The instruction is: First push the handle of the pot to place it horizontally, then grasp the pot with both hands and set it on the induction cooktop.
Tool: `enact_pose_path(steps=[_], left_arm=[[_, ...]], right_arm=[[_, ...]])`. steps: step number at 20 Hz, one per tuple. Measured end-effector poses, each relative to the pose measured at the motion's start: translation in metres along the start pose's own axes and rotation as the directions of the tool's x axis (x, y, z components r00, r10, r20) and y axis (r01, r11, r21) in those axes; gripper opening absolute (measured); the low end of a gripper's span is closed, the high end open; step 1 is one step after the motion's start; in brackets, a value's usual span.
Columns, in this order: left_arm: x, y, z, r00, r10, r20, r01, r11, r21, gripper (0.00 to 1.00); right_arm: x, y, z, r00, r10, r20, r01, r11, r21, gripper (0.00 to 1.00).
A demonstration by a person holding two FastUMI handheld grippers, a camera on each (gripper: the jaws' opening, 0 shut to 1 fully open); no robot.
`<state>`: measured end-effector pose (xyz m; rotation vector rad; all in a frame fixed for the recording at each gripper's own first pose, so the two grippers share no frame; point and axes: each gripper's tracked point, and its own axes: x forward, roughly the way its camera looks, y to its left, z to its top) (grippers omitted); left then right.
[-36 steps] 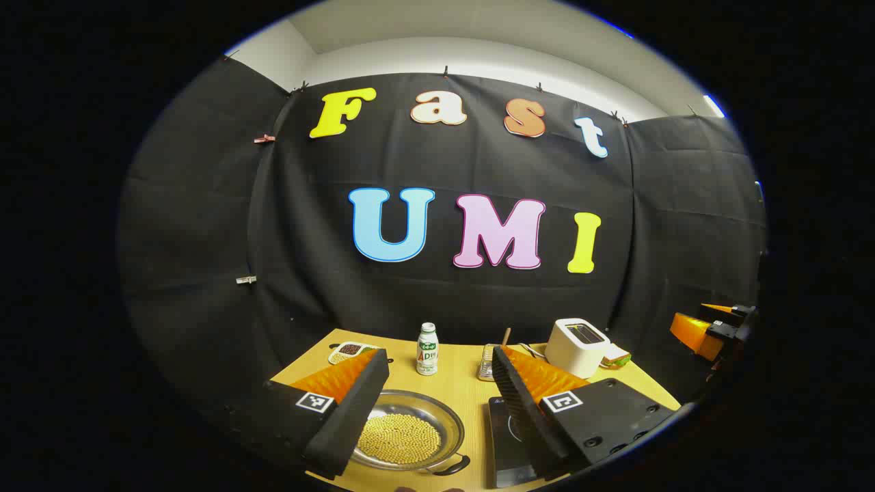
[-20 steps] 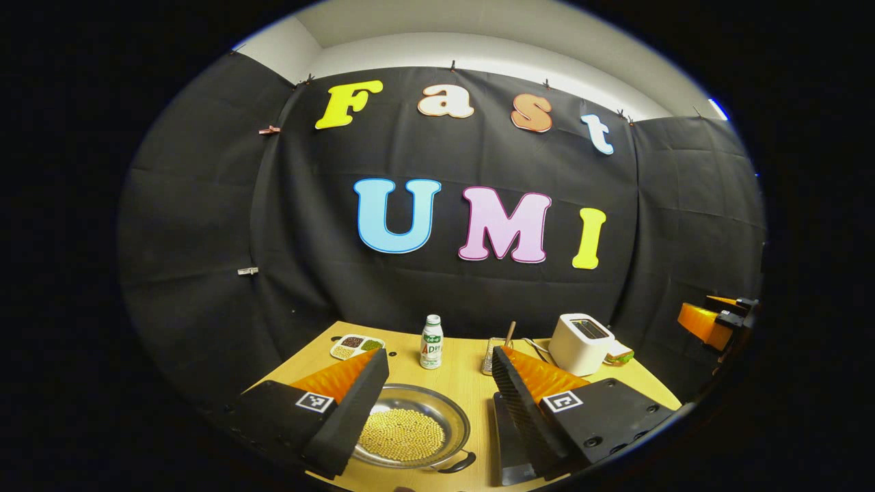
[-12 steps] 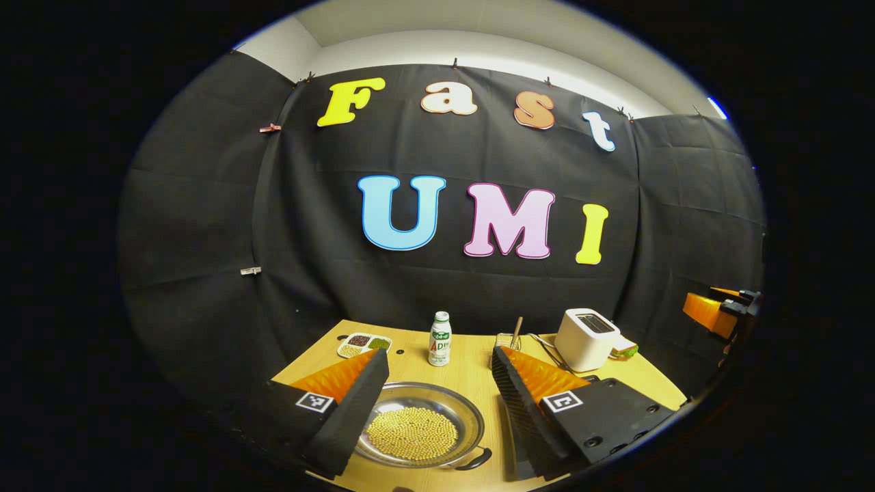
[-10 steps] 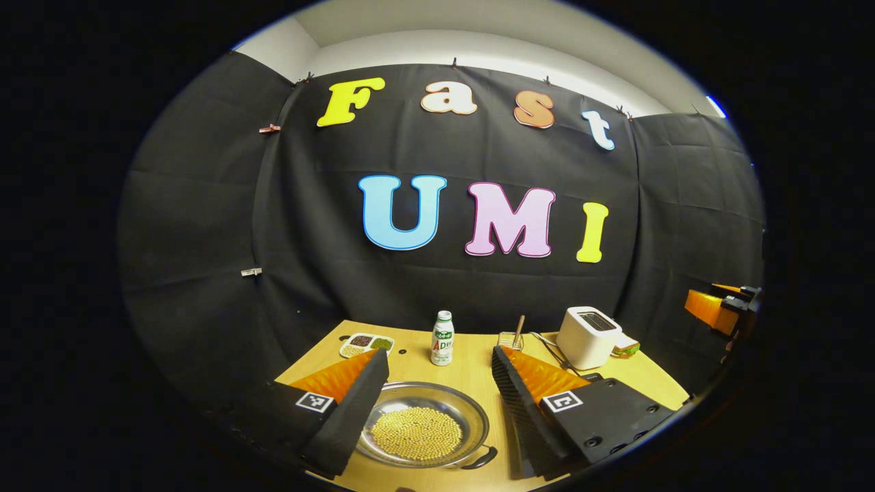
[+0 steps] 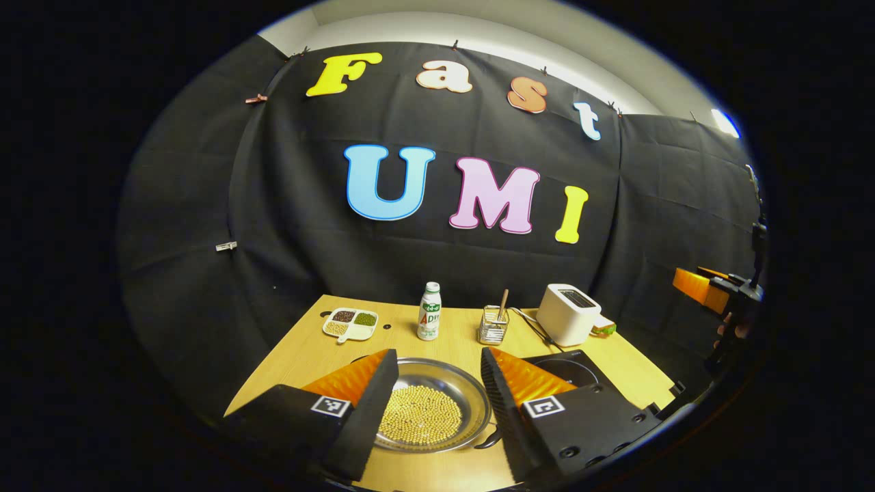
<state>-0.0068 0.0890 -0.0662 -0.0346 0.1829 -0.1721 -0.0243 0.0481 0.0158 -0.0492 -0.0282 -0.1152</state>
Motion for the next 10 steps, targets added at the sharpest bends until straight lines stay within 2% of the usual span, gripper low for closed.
enact_pose_path(steps=[3, 4, 7, 10], left_arm=[[-0.005, 0.009, -0.025, 0.996, -0.043, -0.079, 0.043, 0.999, 0.002, 0.55], [-0.007, 0.011, -0.033, 0.993, -0.059, -0.099, 0.06, 0.998, 0.01, 0.53], [-0.012, 0.018, -0.06, 0.983, -0.085, -0.162, 0.094, 0.994, 0.051, 0.35], [-0.021, 0.017, -0.085, 0.969, -0.122, -0.216, 0.133, 0.99, 0.036, 0.26]], right_arm=[[-0.004, 0.008, 0.0, 1.0, -0.018, -0.002, 0.018, 1.0, 0.004, 0.98], [-0.004, 0.01, -0.001, 1.0, -0.023, -0.004, 0.023, 1.0, 0.01, 0.98], [-0.006, 0.016, -0.002, 0.999, -0.037, -0.014, 0.037, 0.999, 0.02, 0.98], [-0.009, 0.016, -0.007, 0.999, -0.048, -0.023, 0.048, 0.999, 0.014, 0.98]])
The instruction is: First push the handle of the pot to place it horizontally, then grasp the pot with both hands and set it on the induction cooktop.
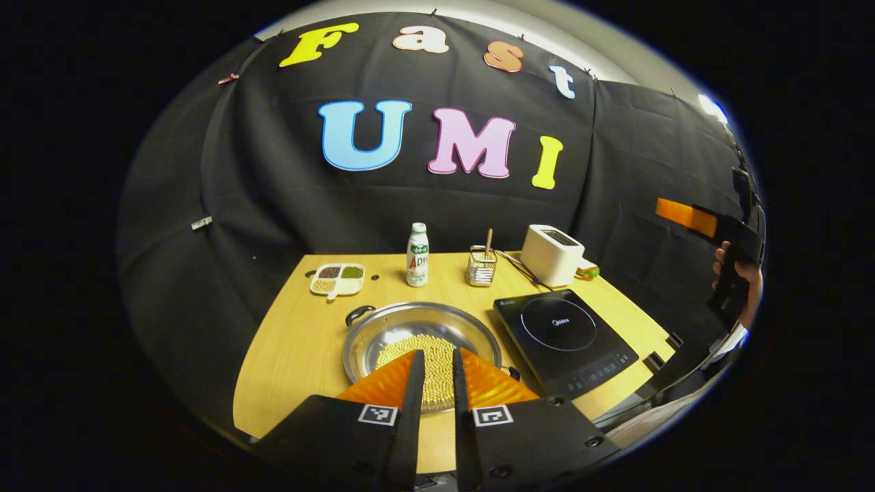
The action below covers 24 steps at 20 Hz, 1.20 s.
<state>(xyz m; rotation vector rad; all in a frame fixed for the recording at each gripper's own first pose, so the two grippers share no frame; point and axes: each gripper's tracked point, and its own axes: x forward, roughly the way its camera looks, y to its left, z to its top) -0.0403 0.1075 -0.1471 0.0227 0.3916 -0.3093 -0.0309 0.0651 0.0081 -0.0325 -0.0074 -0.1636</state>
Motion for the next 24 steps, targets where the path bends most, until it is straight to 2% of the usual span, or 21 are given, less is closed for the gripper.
enact_pose_path(steps=[6, 8, 13, 18, 24], left_arm=[[0.011, 0.005, -0.032, 0.995, 0.02, -0.094, -0.017, 0.999, 0.029, 0.14], [0.019, 0.002, -0.048, 0.989, 0.015, -0.148, -0.01, 0.999, 0.033, 0.06], [0.041, -0.022, -0.091, 0.959, -0.035, -0.283, 0.061, 0.994, 0.085, 0.05], [0.061, -0.034, -0.142, 0.904, -0.038, -0.426, 0.099, 0.988, 0.121, 0.05], [0.089, -0.052, -0.157, 0.874, -0.047, -0.483, 0.142, 0.977, 0.162, 0.05]], right_arm=[[0.01, 0.006, -0.015, 1.0, 0.018, -0.023, -0.018, 1.0, -0.01, 0.98], [0.016, 0.007, -0.021, 0.999, 0.034, -0.042, -0.035, 0.999, -0.013, 0.98], [0.03, -0.001, -0.034, 0.997, 0.053, -0.061, -0.053, 0.999, -0.005, 0.98], [0.035, 0.001, -0.059, 0.988, 0.103, -0.113, -0.101, 0.995, 0.021, 0.98], [0.038, -0.002, -0.074, 0.978, 0.146, -0.149, -0.141, 0.989, 0.042, 0.98]])
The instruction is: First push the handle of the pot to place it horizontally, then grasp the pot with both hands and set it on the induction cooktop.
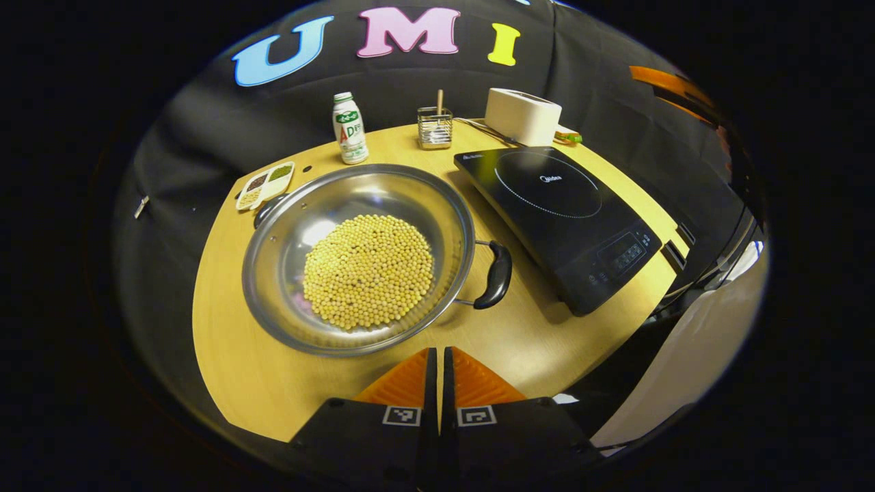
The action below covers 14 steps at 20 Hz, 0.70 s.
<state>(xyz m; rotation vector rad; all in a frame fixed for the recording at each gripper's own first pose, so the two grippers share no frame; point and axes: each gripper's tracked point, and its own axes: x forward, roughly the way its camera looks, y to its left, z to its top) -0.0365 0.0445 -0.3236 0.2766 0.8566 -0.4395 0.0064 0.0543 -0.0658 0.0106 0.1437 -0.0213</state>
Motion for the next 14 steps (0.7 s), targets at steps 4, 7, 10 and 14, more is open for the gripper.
enact_pose_path(steps=[4, 7, 10, 14], left_arm=[[0.022, -0.009, 0.002, 0.999, -0.01, -0.044, 0.012, 0.999, 0.047, 0.05], [0.034, -0.014, 0.005, 0.997, -0.011, -0.075, 0.017, 0.997, 0.081, 0.05], [0.042, -0.022, 0.012, 0.996, -0.026, -0.085, 0.035, 0.994, 0.101, 0.05], [0.05, -0.028, 0.02, 0.995, -0.035, -0.092, 0.045, 0.993, 0.109, 0.05]], right_arm=[[0.005, -0.008, -0.002, 1.0, 0.001, -0.004, -0.001, 1.0, 0.002, 0.98], [0.005, -0.019, -0.003, 1.0, -0.011, -0.007, 0.011, 1.0, 0.003, 0.98], [0.005, -0.03, -0.005, 0.999, -0.03, -0.016, 0.03, 0.999, 0.01, 0.98], [0.005, -0.044, -0.006, 0.998, -0.053, -0.021, 0.053, 0.998, 0.026, 0.98]])
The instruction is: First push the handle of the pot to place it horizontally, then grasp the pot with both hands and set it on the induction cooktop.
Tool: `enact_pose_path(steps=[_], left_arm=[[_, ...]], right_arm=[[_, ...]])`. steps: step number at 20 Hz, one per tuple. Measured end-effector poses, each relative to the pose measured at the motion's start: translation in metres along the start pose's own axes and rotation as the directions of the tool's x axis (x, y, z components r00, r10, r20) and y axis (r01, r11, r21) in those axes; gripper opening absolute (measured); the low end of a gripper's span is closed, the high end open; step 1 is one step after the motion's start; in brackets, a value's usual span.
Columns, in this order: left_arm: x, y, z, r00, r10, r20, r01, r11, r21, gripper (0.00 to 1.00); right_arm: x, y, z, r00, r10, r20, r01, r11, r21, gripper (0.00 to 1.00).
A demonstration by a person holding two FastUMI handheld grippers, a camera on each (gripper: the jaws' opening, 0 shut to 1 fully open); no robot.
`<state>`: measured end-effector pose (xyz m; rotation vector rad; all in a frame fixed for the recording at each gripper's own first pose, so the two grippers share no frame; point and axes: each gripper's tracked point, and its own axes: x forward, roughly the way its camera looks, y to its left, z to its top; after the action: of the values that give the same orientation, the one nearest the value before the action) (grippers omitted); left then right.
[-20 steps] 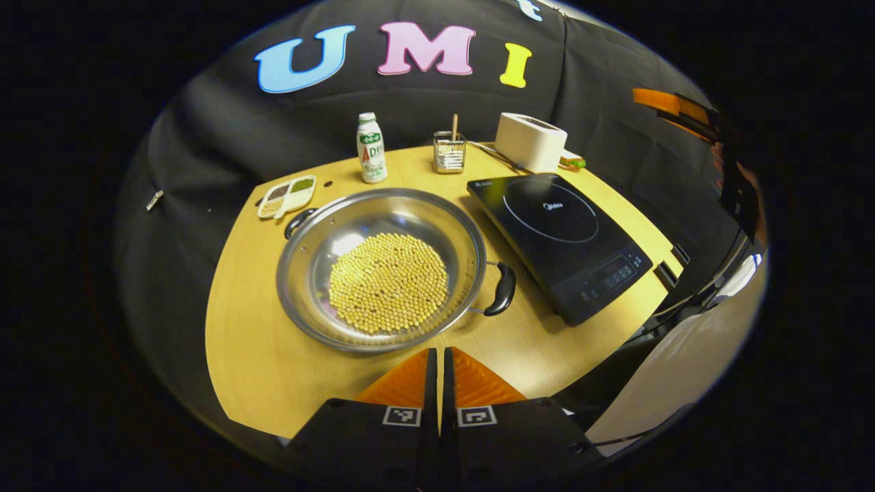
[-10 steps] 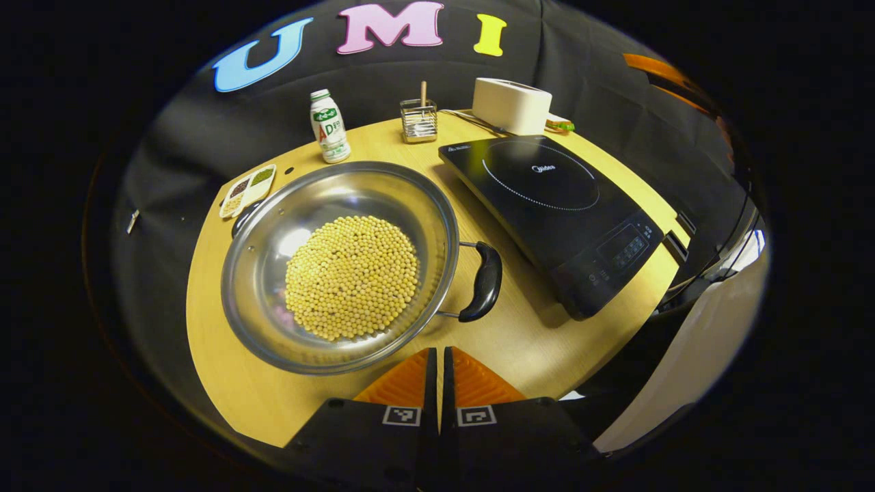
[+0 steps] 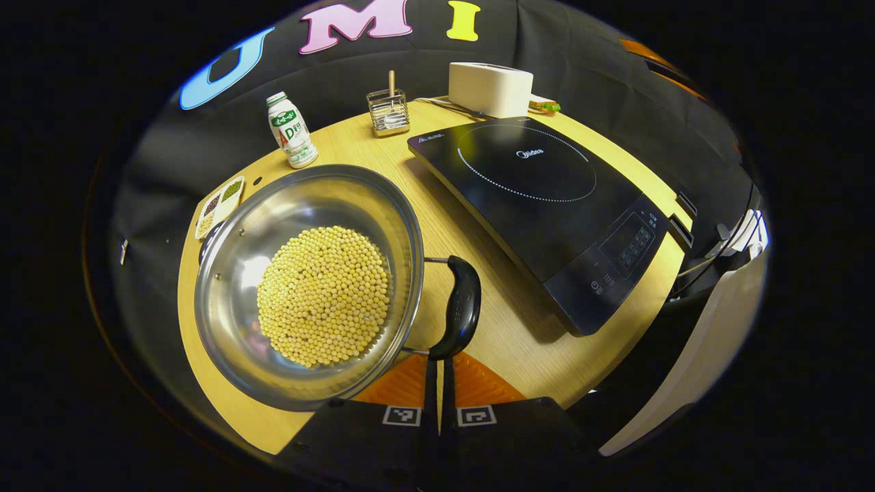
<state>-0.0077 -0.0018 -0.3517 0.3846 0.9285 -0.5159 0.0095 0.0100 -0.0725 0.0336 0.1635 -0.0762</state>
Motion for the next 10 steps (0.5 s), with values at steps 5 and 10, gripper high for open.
enact_pose_path(steps=[5, 10], left_arm=[[0.004, -0.004, 0.011, 1.0, -0.007, 0.006, 0.007, 1.0, -0.013, 0.05], [0.014, -0.009, 0.028, 1.0, -0.017, 0.019, 0.018, 0.999, -0.029, 0.05]], right_arm=[[0.001, -0.009, -0.001, 1.0, -0.013, -0.002, 0.013, 1.0, -0.004, 0.98], [0.001, -0.013, 0.001, 1.0, -0.02, 0.001, 0.02, 1.0, -0.005, 0.98]])
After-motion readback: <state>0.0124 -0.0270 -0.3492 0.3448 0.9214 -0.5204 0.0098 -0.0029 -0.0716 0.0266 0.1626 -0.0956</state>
